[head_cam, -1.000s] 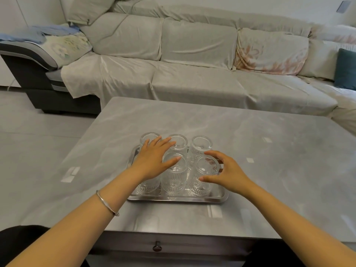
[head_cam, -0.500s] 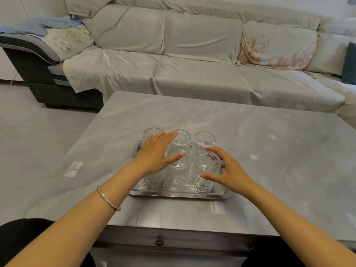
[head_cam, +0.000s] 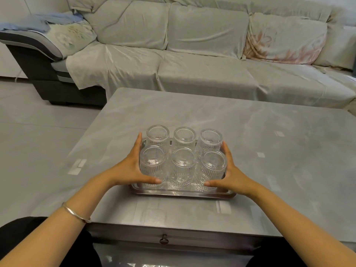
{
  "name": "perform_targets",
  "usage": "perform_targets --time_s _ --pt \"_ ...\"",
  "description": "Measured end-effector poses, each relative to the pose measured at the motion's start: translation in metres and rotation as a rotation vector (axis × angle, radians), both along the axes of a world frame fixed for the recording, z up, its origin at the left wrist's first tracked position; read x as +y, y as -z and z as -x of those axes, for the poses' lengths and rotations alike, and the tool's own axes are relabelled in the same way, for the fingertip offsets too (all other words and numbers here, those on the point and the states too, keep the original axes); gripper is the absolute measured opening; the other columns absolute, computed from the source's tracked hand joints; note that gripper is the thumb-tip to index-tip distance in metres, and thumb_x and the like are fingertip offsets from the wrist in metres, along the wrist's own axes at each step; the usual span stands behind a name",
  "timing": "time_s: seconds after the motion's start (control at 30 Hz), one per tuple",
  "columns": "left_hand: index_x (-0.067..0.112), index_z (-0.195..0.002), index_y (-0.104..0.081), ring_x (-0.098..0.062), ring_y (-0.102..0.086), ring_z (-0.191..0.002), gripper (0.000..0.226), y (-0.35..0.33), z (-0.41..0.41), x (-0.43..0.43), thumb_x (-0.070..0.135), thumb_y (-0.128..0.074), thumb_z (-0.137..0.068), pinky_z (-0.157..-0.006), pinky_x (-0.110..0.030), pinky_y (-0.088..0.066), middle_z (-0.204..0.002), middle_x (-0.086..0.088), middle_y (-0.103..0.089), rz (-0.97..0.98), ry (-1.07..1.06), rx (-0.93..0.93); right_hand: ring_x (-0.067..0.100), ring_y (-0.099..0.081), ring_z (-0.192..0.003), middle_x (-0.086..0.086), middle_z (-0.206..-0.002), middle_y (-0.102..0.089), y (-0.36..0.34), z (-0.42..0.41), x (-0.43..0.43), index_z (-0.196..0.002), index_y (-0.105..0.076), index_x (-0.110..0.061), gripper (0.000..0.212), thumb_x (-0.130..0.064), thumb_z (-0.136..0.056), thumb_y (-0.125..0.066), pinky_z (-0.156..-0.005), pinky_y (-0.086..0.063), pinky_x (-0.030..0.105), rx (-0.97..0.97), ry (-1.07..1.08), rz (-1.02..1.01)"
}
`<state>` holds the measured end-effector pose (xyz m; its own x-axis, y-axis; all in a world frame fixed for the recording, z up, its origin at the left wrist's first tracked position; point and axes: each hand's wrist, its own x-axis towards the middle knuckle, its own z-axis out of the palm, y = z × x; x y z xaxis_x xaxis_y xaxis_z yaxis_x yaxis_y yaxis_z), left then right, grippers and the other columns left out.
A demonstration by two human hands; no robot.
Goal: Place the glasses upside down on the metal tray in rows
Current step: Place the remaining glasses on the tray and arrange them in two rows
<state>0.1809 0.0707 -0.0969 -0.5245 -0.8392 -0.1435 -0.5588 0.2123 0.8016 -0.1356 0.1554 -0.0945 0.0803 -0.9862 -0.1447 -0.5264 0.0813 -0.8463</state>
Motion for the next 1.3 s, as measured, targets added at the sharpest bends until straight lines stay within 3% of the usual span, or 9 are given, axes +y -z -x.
perform_targets --time_s 0.2,0.5,0.67,0.87,1.0,1.03,1.1,1.2,1.3 --pt "0.04 -0.136 0.034 -0.01 -0.009 -0.144 0.153 0.01 0.002 -0.003 0.064 -0.083 -0.039 -0.117 -0.035 -0.018 -0.158 0.012 0.01 0.0 0.018 -0.047 0.01 -0.01 -0.147 -0.014 -0.159 0.013 0.006 0.001 -0.004 -0.142 0.024 -0.042 0.146 -0.054 -0.047 -0.085 -0.118 -0.017 0.033 0.002 -0.012 -0.015" --pt "0.031 -0.146 0.013 -0.007 -0.011 -0.144 0.146 0.013 0.011 -0.002 0.057 -0.086 -0.042 -0.118 -0.038 -0.019 -0.159 0.013 -0.001 0.049 -0.037 0.047 0.012 -0.016 -0.146 -0.011 -0.16 0.005 0.008 0.001 -0.007 -0.146 0.02 -0.035 0.144 -0.047 -0.049 -0.086 -0.118 -0.021 0.038 0.001 0.0 0.004" --pt "0.033 -0.145 0.015 -0.006 -0.01 -0.144 0.146 0.018 0.012 -0.003 0.061 -0.084 -0.041 -0.116 -0.031 -0.018 -0.159 0.013 0.0 0.068 -0.055 0.026 0.009 -0.02 -0.144 -0.013 -0.159 -0.004 0.012 0.005 -0.008 -0.146 0.015 -0.038 0.141 -0.047 -0.05 -0.087 -0.111 -0.023 0.025 -0.009 0.001 0.034" --pt "0.033 -0.146 0.014 -0.008 -0.012 -0.144 0.145 0.016 0.012 -0.003 0.062 -0.084 -0.042 -0.117 -0.036 -0.02 -0.159 0.012 0.0 0.074 -0.045 0.018 0.008 -0.018 -0.144 -0.015 -0.158 -0.003 0.014 0.004 -0.006 -0.145 0.014 -0.041 0.139 -0.048 -0.051 -0.087 -0.109 -0.023 0.022 -0.016 0.02 0.069" --pt "0.047 -0.139 0.022 0.004 -0.011 -0.138 0.143 -0.001 0.007 -0.001 0.064 -0.082 -0.041 -0.113 -0.025 -0.018 -0.155 0.018 -0.002 0.082 -0.058 0.024 -0.017 -0.012 -0.135 -0.039 -0.146 0.0 -0.002 0.003 -0.004 -0.142 0.013 -0.051 0.135 -0.056 -0.049 -0.084 -0.107 -0.021 0.012 0.019 0.044 0.189" --pt "0.052 -0.136 0.022 0.012 -0.009 -0.133 0.14 -0.009 0.006 0.0 0.066 -0.08 -0.042 -0.109 -0.021 -0.018 -0.152 0.024 0.0 0.133 -0.055 0.022 -0.024 -0.01 -0.132 -0.044 -0.143 0.002 -0.009 0.002 -0.003 -0.142 0.01 -0.052 0.131 -0.059 -0.05 -0.083 -0.104 -0.02 0.006 0.063 0.034 0.255" --pt "0.056 -0.136 0.017 0.022 0.001 -0.13 0.131 -0.025 0.007 0.004 0.073 -0.075 -0.044 -0.105 -0.017 -0.017 -0.147 0.035 0.011 0.324 -0.016 -0.026 -0.014 -0.008 -0.139 -0.033 -0.152 0.0 -0.023 0.001 -0.003 -0.145 0.0 -0.049 0.119 -0.065 -0.055 -0.077 -0.108 -0.017 0.01 0.235 -0.023 0.428" --pt "0.058 -0.138 0.008 -0.006 0.009 -0.144 0.112 -0.043 0.013 0.006 0.084 -0.057 -0.051 -0.116 -0.04 -0.013 -0.155 0.023 0.011 0.566 0.095 -0.204 0.011 -0.01 -0.147 -0.008 -0.159 -0.013 -0.038 -0.005 -0.007 -0.145 -0.019 -0.043 0.093 -0.071 -0.067 -0.061 -0.118 -0.012 0.034 0.547 -0.168 0.622" --pt "0.061 -0.134 0.006 -0.018 0.012 -0.146 0.096 -0.049 0.024 0.007 0.088 -0.042 -0.056 -0.117 -0.054 -0.011 -0.158 0.014 0.005 0.607 0.194 -0.379 0.015 -0.015 -0.144 -0.006 -0.154 -0.018 -0.042 -0.014 -0.012 -0.142 -0.028 -0.039 0.074 -0.068 -0.078 -0.05 -0.118 -0.01 0.036 0.77 -0.314 0.676"
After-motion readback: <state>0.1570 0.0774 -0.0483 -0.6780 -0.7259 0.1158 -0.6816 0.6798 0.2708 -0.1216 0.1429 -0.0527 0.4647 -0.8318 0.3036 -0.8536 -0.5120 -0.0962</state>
